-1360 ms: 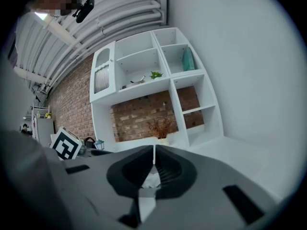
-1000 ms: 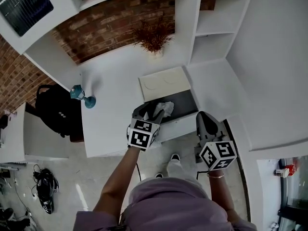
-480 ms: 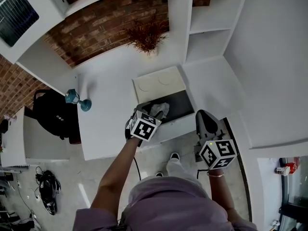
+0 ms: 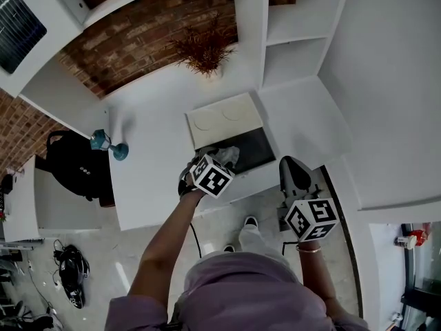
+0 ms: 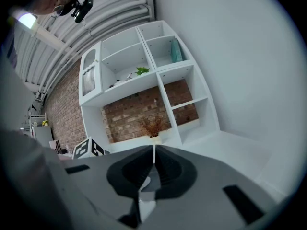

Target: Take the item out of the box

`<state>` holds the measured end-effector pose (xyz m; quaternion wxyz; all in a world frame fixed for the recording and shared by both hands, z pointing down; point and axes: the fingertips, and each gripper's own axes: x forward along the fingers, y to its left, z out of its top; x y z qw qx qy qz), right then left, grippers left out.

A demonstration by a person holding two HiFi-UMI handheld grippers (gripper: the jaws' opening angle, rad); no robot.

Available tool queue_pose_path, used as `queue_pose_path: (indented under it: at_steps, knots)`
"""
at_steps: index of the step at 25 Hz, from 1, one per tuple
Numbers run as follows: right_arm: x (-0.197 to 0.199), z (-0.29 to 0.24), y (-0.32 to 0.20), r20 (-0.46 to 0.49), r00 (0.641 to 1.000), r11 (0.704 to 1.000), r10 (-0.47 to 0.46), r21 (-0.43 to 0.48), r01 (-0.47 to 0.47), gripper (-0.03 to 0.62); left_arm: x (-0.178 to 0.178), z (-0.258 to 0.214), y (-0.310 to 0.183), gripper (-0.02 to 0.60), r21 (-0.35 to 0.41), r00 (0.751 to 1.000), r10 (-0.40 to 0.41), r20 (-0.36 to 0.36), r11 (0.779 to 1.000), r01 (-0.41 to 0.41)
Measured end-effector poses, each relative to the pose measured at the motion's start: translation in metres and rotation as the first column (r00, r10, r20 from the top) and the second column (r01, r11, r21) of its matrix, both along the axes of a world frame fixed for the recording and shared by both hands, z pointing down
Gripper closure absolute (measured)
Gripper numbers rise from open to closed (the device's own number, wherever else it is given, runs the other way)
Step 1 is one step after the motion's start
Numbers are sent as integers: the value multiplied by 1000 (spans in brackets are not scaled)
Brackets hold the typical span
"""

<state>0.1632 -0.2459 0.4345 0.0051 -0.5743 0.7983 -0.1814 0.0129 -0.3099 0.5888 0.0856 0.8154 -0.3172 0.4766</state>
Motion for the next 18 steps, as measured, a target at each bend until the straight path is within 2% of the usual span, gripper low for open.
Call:
queue_pose_path:
  at_steps: [10,18]
  knots:
    - [7,2,2,10,1000,1000,11,-14,-11,591,4,13,-6,367,-8,991,60,116,998,-60]
    - [12,6,2,15,1000,1000,13,-27,-13,592,5,24,-5,382,-64,980,95,175,994,-85]
